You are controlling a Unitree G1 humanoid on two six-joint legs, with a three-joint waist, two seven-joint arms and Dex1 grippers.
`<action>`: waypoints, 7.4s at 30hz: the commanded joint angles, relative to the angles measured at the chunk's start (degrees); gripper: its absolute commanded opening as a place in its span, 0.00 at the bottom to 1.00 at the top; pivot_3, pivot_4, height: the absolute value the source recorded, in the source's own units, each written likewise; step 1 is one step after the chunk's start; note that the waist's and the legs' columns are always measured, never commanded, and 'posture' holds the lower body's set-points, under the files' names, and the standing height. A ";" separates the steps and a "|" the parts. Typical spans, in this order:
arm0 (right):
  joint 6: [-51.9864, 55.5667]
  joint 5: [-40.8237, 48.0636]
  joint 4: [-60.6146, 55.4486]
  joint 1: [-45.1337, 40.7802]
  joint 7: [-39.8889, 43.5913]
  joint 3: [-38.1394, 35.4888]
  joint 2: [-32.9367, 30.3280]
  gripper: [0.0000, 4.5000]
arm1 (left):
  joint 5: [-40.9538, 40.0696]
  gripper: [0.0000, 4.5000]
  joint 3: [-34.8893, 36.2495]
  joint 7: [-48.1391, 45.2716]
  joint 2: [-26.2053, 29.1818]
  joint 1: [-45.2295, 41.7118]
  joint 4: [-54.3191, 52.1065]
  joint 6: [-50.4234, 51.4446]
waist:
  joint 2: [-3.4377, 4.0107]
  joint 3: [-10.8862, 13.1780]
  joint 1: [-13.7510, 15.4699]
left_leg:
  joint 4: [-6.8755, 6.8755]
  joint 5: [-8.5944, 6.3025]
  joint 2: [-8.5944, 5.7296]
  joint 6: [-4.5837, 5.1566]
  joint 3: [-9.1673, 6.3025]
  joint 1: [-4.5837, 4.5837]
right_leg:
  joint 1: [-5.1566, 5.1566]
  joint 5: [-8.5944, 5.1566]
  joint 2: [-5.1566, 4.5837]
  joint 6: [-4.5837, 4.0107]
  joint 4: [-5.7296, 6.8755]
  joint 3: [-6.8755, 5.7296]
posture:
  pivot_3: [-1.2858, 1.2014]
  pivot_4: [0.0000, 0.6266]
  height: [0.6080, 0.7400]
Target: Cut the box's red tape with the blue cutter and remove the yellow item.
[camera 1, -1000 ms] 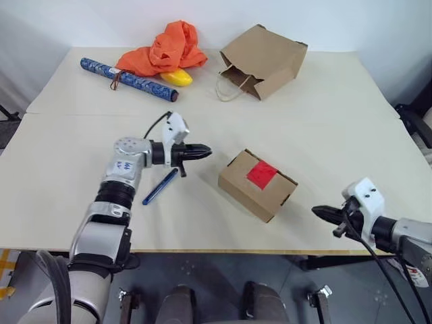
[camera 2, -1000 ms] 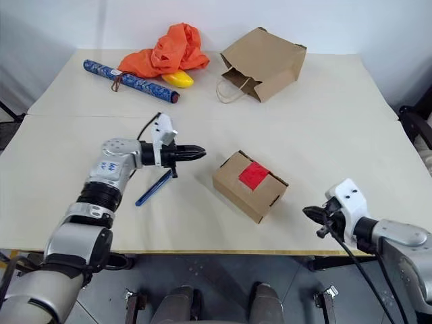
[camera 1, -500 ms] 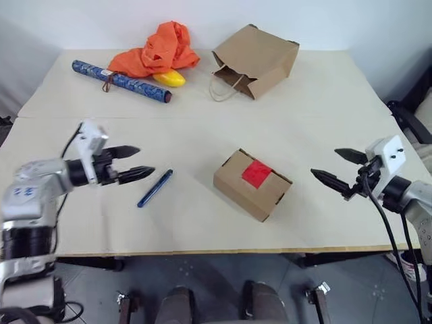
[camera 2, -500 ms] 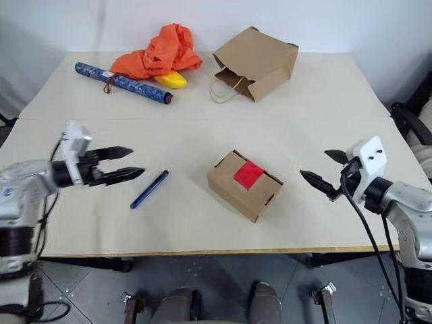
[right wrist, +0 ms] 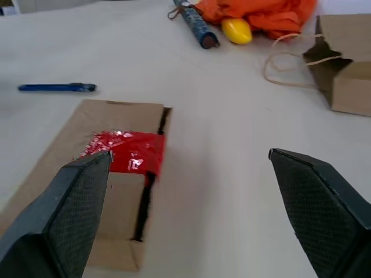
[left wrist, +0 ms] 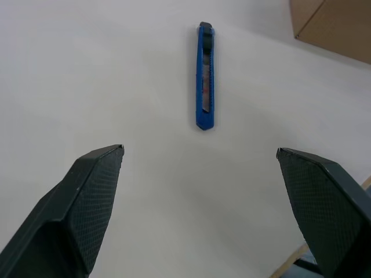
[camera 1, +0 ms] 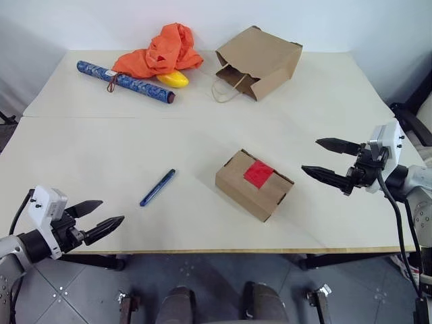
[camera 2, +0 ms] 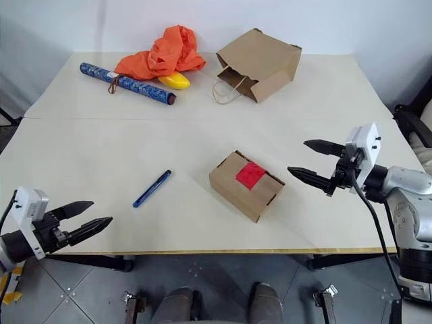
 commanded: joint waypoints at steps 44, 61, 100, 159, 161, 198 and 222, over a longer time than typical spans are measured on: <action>26.18 6.22 -25.81 -16.93 -14.59 17.79 0.28 1.00 | 12.99 0.09 -26.39 -6.42 8.90 -14.51 19.71 -23.73 | 0.33 -0.14 -0.56 | -0.13 -0.15 0.08 -0.09 0.30 0.28 | -0.14 -0.01 0.10 -0.02 0.22 0.30 | 0.52 0.24 1.00; 20.21 -18.59 -14.52 -37.51 -9.73 53.27 16.29 0.01 | 19.05 0.09 -28.84 -8.23 11.49 -8.69 15.71 -37.10 | 0.35 -0.13 -1.54 | -0.11 -0.23 0.13 -0.11 0.37 0.12 | -0.39 -0.02 0.16 -0.02 0.39 0.33 | 0.52 0.24 1.00; -3.35 -40.25 14.68 -34.01 -1.57 60.67 36.82 0.01 | 17.82 0.09 -25.61 -5.69 10.79 0.70 6.03 -33.35 | 0.42 -0.12 -1.69 | -0.13 -0.32 0.44 -0.25 0.56 0.35 | -0.42 -0.10 0.43 -0.18 0.51 0.40 | 0.52 0.24 1.00; 45.34 -10.02 24.00 -54.87 -4.04 30.49 29.21 0.99 | 31.22 0.09 -32.55 17.25 -13.11 -27.00 25.47 -75.35 | 0.42 -0.11 -2.17 | -0.13 -0.47 0.73 -0.41 1.07 0.03 | -1.02 -0.10 0.64 -0.24 0.45 0.49 | 0.52 0.24 1.00; 43.96 -10.08 25.06 -55.37 -3.75 30.17 29.98 0.99 | 30.84 0.09 -33.05 17.04 -12.86 -26.66 24.95 -75.24 | 0.42 -0.11 -2.25 | -0.15 -0.47 0.73 -0.41 1.08 0.03 | -1.03 -0.10 0.64 -0.24 0.46 0.49 | 0.52 0.24 1.00; 36.70 -15.48 26.30 -58.39 3.55 34.00 26.13 0.03 | 20.81 0.58 -28.27 17.50 -9.61 -23.98 17.59 -52.64 | 0.42 -0.11 -2.23 | -0.12 -0.47 0.75 -0.41 1.08 0.02 | -1.04 -0.10 0.64 -0.24 0.47 0.49 | 0.52 0.24 1.00; 44.21 -11.01 11.55 -48.46 -5.91 21.04 15.88 0.03 | -3.01 0.96 -24.12 9.55 -0.31 -24.20 1.31 -17.88 | 0.37 -0.08 -1.41 | -0.14 -0.50 0.77 -0.45 1.20 0.03 | -1.11 -0.10 0.64 -0.24 0.47 0.56 | 0.52 0.24 1.00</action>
